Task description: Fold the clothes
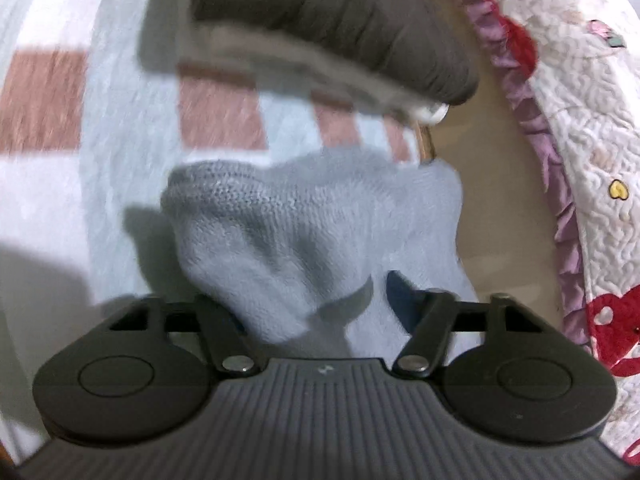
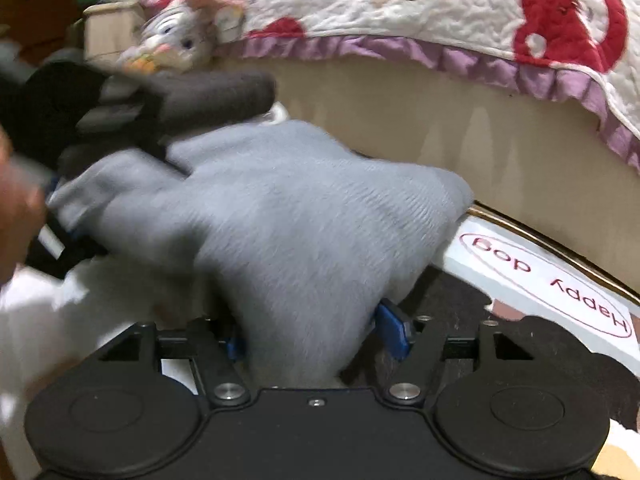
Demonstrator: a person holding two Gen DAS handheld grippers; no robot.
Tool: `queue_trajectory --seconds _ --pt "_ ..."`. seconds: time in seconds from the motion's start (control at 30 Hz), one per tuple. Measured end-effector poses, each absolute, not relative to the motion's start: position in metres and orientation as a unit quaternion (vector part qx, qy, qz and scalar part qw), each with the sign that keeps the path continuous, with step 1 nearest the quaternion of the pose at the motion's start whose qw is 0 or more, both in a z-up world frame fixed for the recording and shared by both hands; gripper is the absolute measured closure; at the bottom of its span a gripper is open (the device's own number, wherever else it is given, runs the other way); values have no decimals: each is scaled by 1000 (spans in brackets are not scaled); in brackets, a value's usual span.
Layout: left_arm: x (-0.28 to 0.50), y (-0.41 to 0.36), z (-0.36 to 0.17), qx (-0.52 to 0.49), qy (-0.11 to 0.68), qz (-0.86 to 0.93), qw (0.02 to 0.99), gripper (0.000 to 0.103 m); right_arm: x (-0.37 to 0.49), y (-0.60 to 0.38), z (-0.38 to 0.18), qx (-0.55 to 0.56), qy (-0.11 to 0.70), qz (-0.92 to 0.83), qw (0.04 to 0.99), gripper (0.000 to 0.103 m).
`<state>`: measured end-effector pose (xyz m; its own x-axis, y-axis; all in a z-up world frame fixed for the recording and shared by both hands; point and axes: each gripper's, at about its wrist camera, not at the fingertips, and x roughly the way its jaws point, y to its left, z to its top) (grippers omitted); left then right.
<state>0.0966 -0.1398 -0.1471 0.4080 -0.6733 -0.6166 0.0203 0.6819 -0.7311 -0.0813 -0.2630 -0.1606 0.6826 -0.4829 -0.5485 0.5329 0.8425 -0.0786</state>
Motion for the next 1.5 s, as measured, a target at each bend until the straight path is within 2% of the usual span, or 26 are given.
queue_trajectory --seconds 0.03,0.07,0.13,0.23,0.3,0.47,0.53,0.63,0.77,0.8,0.87,0.93,1.07,1.13,1.2,1.3,1.4,1.5 --pt "97 -145 -138 -304 479 -242 787 89 -80 -265 -157 46 278 -279 918 39" --pt "97 -154 -125 -257 456 -265 809 90 -81 -264 -153 33 274 -273 922 44" --pt "93 -173 -95 -153 396 -303 853 91 -85 -257 -146 -19 273 -271 923 66" --pt "87 -185 -61 -91 313 -374 868 91 -91 -247 -130 -87 280 -277 915 77" --pt "88 -185 -65 -78 305 -381 869 90 -94 -242 -120 -113 289 -286 907 78" --pt "117 -182 -124 -76 433 -292 850 87 -83 -234 -147 -120 369 -256 885 77" --pt "125 -179 -136 -89 459 -266 843 79 -80 -227 -159 -135 383 -257 877 74" --pt "118 -190 -132 -21 440 -255 861 74 -77 -220 -166 -167 392 -256 868 73" --pt "108 -203 -124 56 395 -255 881 76 -83 -226 -145 -128 411 -218 876 65" --pt "105 -205 -120 66 383 -257 885 76 -86 -228 -135 -108 417 -202 880 63" --pt "104 -203 -109 62 371 -261 889 77 -104 -244 -99 7 398 -132 908 59" --pt "106 -200 -101 52 367 -267 890 77 -109 -262 -88 58 362 -130 921 56" --pt "113 -205 -110 94 416 -276 862 70 -119 -297 -67 157 289 -124 936 52" --pt "114 -210 -115 120 435 -282 847 70 -98 -292 -81 116 307 -149 933 52" --pt "110 -209 -105 136 423 -280 851 69 -76 -283 -94 61 321 -168 930 52" --pt "94 -195 -69 120 345 -280 888 69 -60 -266 -125 -24 351 -167 921 52" --pt "78 -184 -44 91 264 -312 908 68 -61 -266 -145 -18 346 -183 920 51" --pt "80 -196 -53 80 268 -364 888 61 -62 -269 -148 2 333 -186 925 51"
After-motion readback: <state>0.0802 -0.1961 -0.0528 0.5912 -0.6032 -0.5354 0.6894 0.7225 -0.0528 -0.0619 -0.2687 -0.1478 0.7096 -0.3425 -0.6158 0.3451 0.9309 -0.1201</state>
